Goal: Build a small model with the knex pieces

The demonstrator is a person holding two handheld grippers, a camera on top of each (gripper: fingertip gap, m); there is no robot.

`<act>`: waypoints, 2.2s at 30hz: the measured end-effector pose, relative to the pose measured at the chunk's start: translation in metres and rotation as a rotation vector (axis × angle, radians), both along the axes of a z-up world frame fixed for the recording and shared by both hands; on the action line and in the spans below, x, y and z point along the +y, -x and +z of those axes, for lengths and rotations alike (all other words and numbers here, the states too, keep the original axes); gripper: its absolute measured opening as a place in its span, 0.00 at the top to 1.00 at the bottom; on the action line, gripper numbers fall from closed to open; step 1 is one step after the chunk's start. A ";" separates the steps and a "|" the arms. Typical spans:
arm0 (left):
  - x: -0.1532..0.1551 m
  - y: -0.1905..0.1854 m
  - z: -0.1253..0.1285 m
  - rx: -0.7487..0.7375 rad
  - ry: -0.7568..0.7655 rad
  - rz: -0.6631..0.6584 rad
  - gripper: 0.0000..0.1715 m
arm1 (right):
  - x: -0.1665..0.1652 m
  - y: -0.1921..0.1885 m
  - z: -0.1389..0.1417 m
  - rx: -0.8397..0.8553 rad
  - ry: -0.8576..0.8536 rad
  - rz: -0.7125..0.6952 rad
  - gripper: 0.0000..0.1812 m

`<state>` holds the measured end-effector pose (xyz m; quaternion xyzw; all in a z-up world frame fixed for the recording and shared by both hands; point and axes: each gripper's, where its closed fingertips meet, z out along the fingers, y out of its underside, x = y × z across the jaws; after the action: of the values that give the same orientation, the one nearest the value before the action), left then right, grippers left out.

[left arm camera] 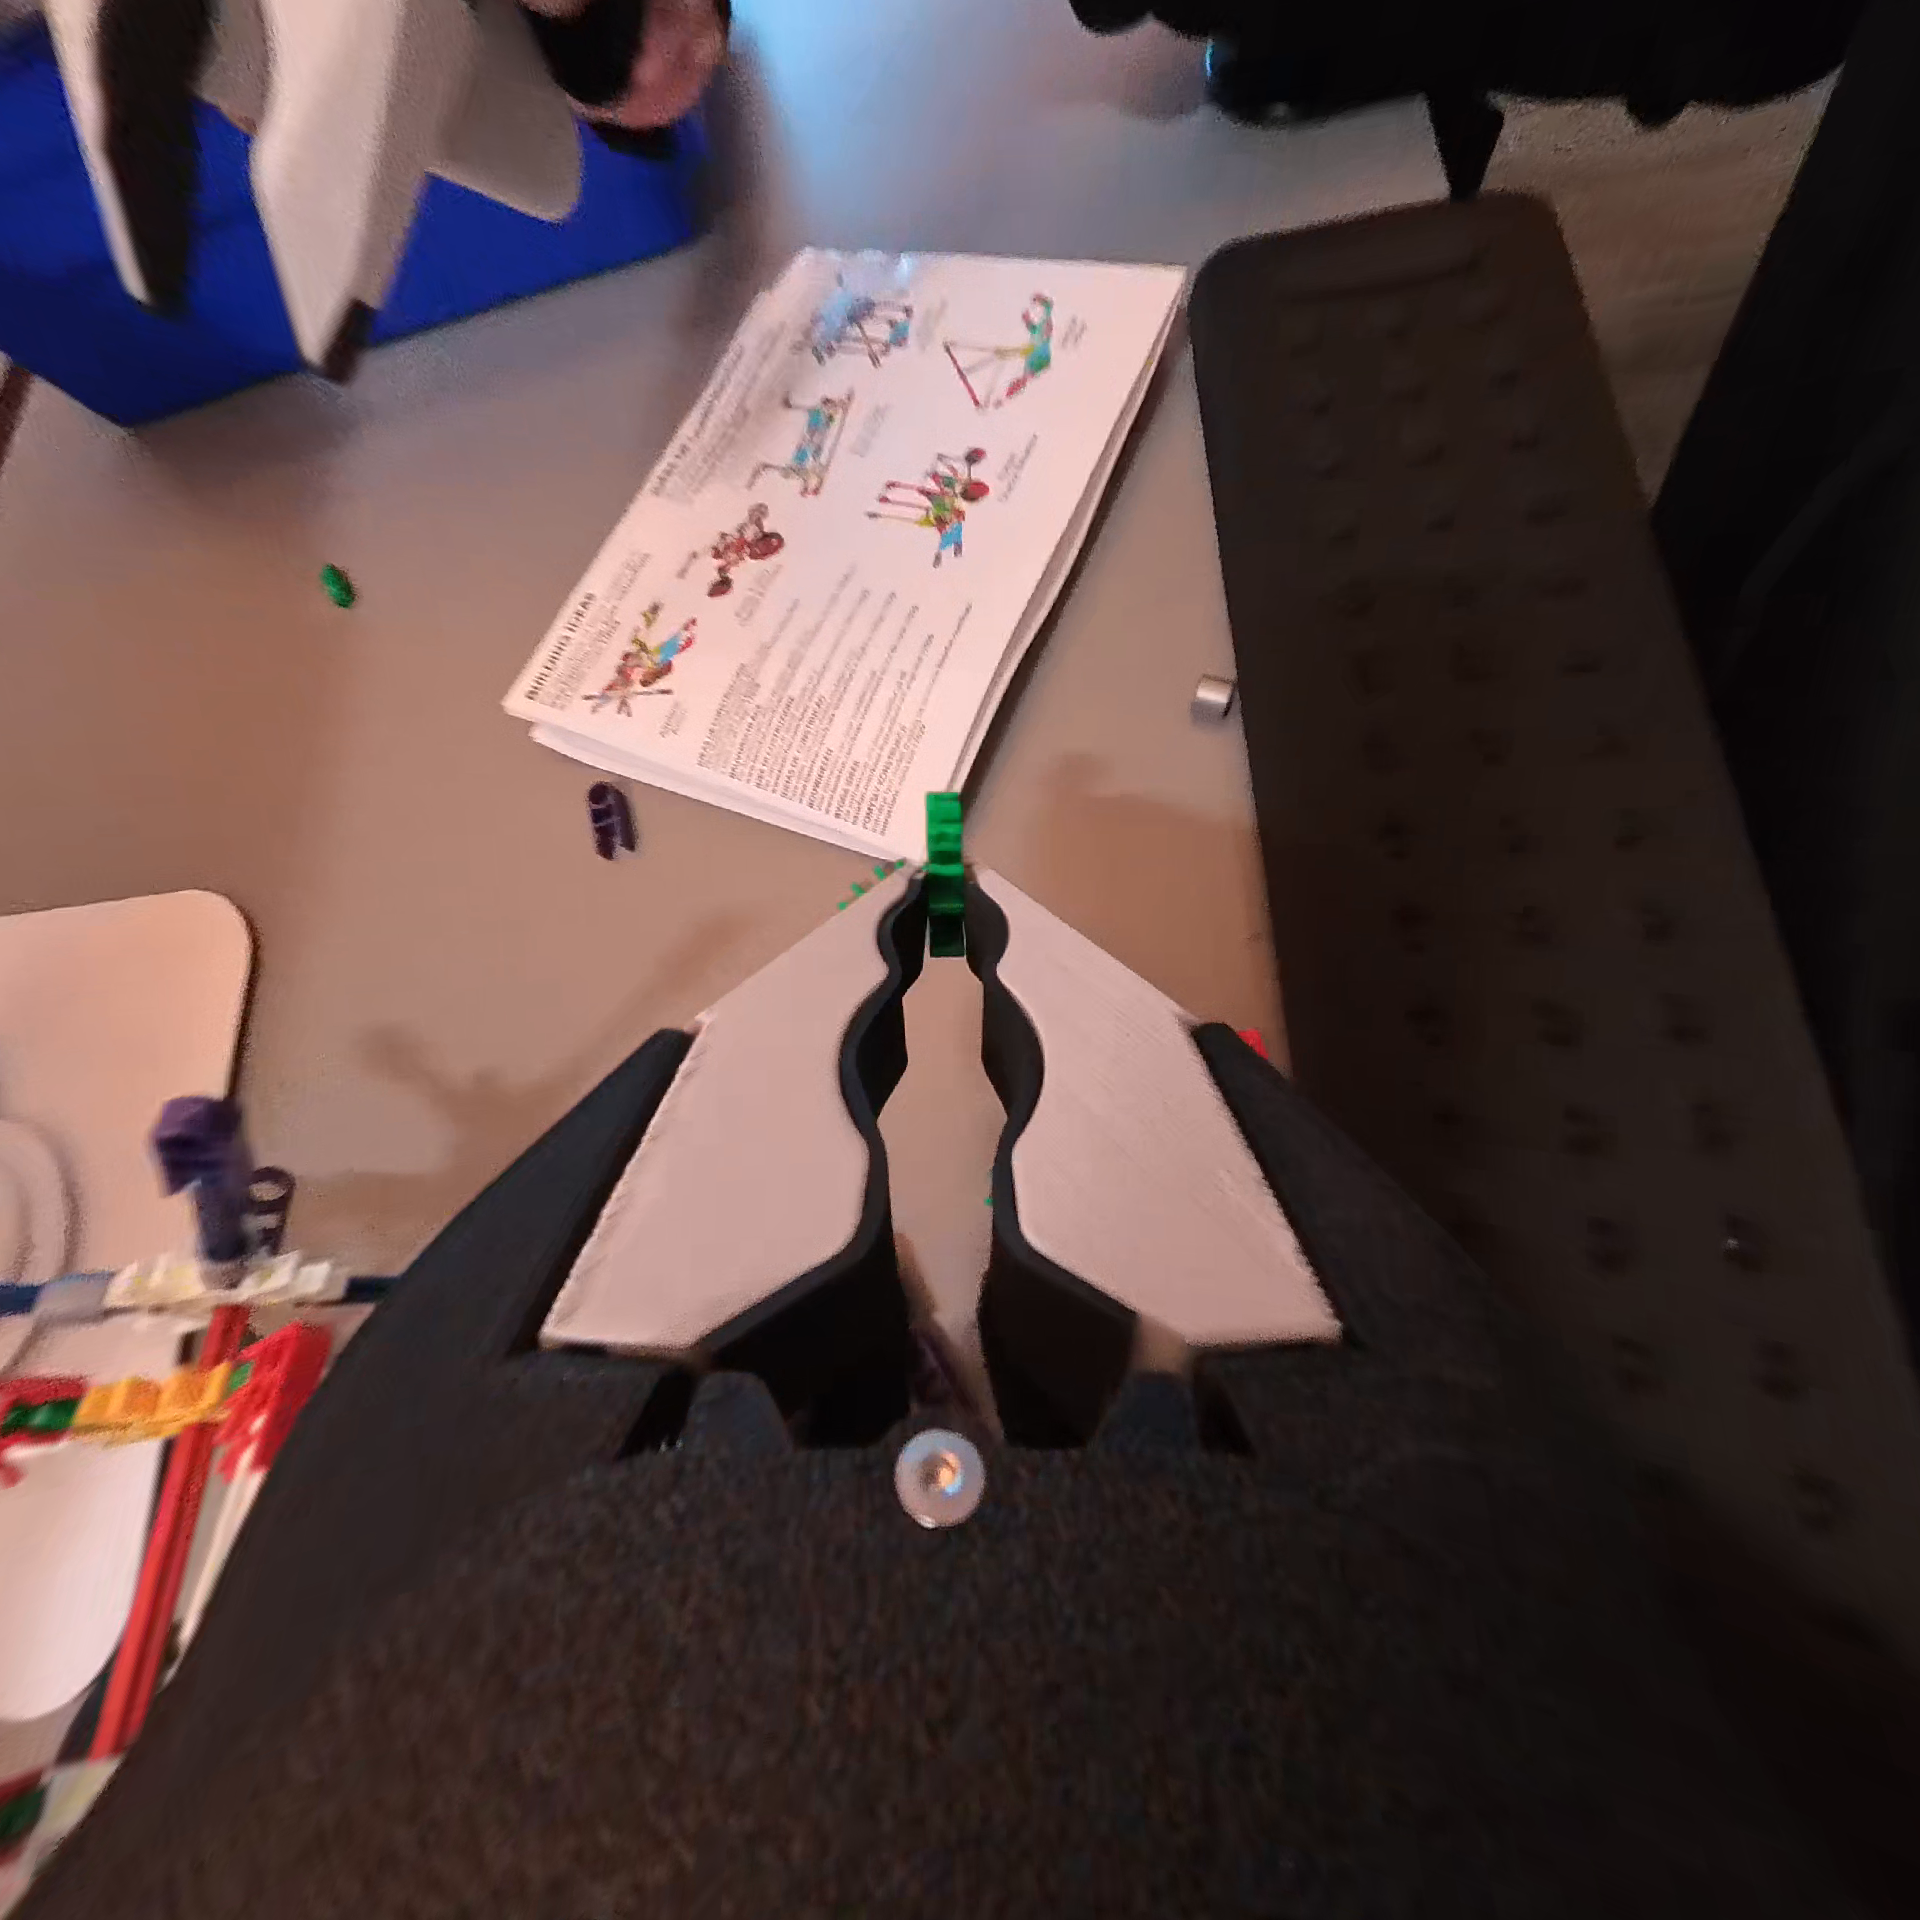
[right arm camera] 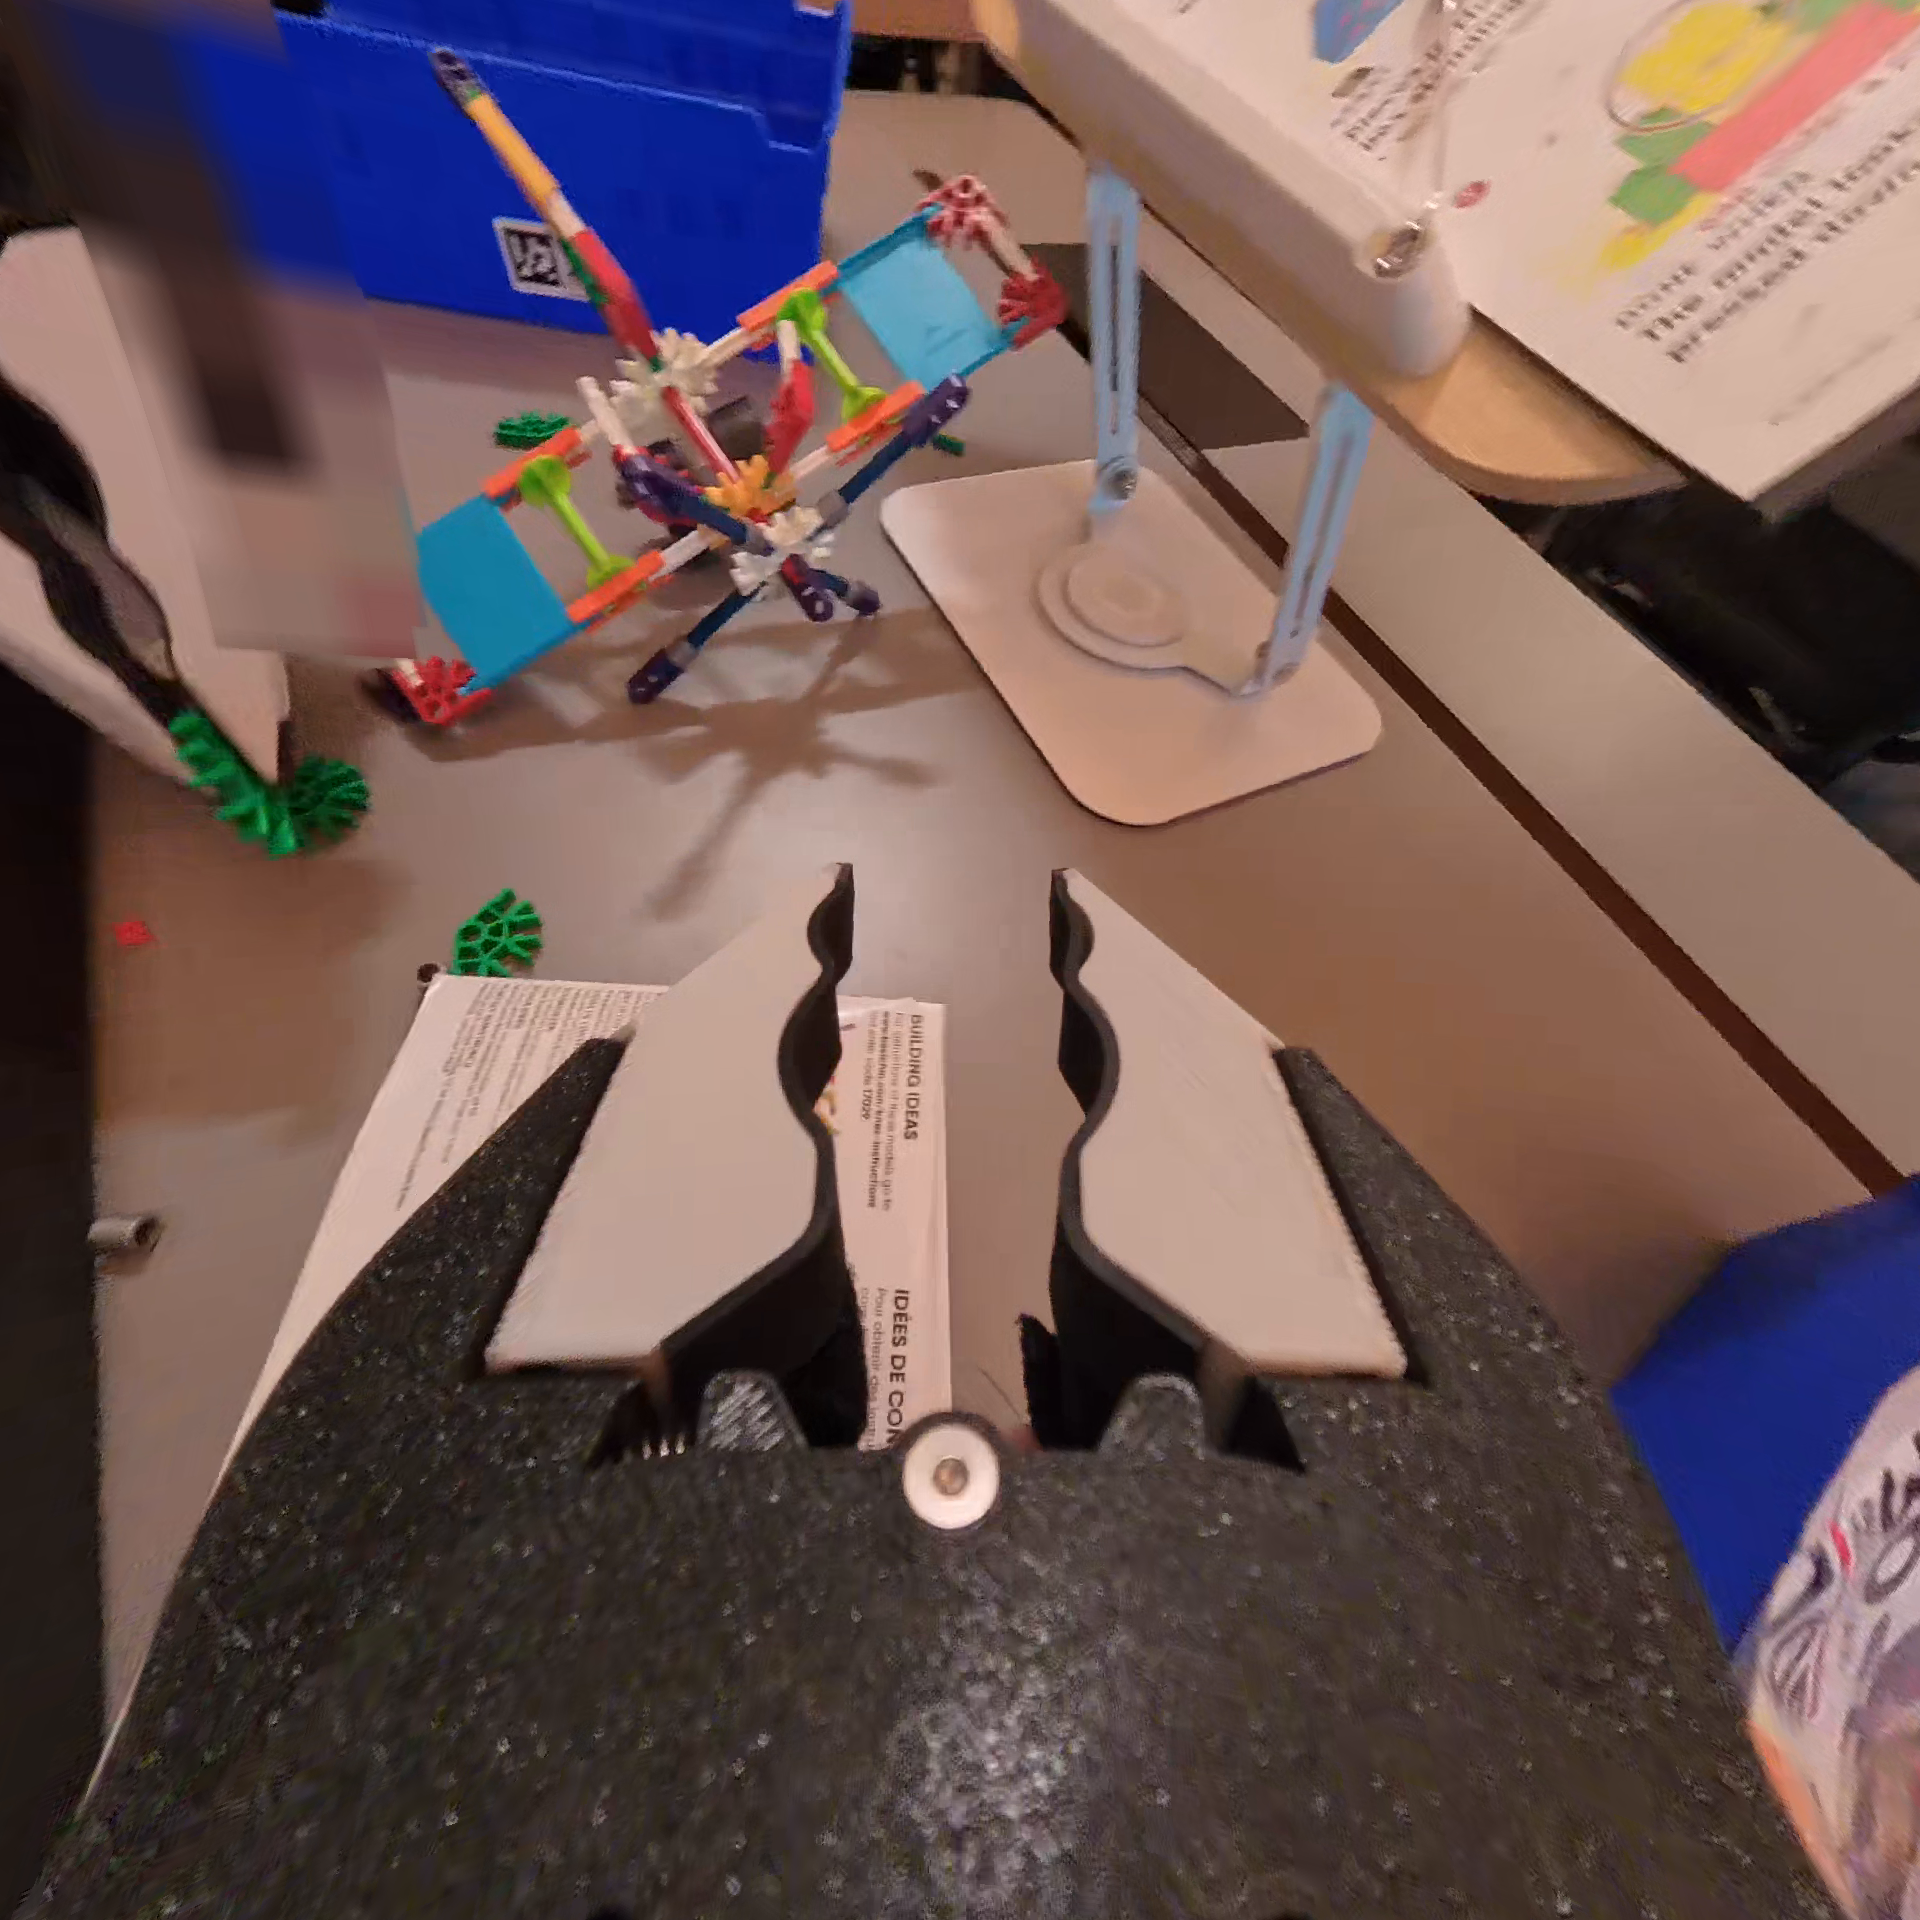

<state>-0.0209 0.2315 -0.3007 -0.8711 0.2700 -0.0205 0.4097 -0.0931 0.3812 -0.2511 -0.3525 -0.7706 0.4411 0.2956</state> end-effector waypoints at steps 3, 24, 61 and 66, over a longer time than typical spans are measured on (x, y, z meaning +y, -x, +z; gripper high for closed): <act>0.001 -0.011 -0.021 -0.013 0.058 -0.039 0.97 | 0.009 0.004 -0.005 0.004 0.044 -0.030 0.79; 0.008 -0.022 -0.019 -0.056 -0.013 -0.087 0.92 | 0.016 0.012 -0.007 0.035 0.108 -0.057 0.79; 0.013 -0.009 -0.011 -0.027 -0.079 -0.031 0.93 | 0.019 0.014 -0.011 0.023 0.113 -0.072 0.79; 0.012 -0.003 -0.013 -0.011 -0.060 -0.009 0.93 | 0.019 0.014 -0.012 0.021 0.112 -0.071 0.79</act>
<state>-0.0182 0.2437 -0.3139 -0.8571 0.2721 -0.0187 0.4371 -0.1070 0.4001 -0.2630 -0.3912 -0.7283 0.4765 0.2990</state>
